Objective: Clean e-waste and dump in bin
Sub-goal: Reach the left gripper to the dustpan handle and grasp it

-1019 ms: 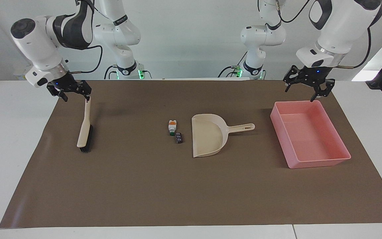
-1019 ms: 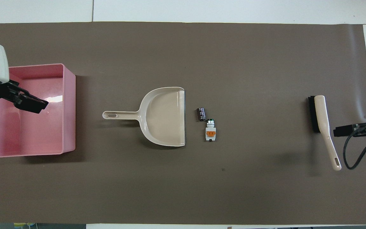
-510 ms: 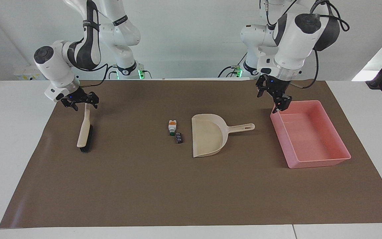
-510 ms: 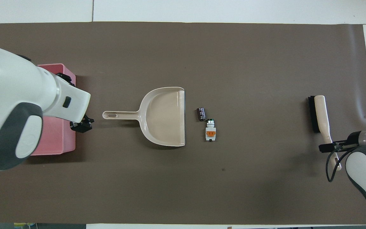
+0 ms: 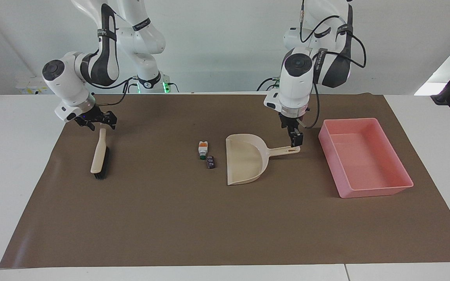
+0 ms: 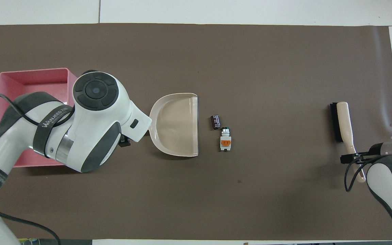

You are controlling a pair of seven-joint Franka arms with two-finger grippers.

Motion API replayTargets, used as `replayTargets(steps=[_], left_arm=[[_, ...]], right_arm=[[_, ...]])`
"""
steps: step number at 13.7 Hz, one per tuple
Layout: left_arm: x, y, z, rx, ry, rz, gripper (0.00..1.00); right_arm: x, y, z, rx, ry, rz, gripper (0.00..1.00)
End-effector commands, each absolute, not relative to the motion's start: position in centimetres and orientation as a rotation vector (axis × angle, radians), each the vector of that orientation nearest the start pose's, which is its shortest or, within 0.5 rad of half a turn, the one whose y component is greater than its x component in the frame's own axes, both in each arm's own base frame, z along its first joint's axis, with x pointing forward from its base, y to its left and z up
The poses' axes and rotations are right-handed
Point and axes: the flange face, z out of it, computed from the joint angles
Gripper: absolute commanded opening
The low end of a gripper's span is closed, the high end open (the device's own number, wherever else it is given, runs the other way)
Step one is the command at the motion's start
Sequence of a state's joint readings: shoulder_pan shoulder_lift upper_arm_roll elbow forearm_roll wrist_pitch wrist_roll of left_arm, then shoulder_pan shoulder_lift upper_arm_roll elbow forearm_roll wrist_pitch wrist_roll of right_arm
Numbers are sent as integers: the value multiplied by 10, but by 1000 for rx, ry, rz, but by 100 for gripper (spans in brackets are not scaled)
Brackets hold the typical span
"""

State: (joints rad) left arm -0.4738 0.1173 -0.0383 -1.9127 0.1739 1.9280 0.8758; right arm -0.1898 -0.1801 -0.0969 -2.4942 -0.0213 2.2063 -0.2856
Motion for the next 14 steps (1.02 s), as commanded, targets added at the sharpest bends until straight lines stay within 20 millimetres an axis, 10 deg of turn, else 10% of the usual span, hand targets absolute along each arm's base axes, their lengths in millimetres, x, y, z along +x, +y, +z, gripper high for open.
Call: replayTargets(steps=[1,6,10,13,14], left_arm=[[511,-282,402,-2201,1983,167,97],[511,-303,344,-2158,1977,247,95],[497,-311,337,-2152,1975,282,93],[500,-311,338,-2150,1947,263,90],[500,-312,339,-2142,1924,256,77]], right_arm=[[420,-125,336,-3108,9,154,77],[421,-124,337,-3106,7,163,52],[422,-125,338,-3107,4,161,46],[423,-126,340,-3108,14,159,0],[426,-128,343,-3110,19,152,0]])
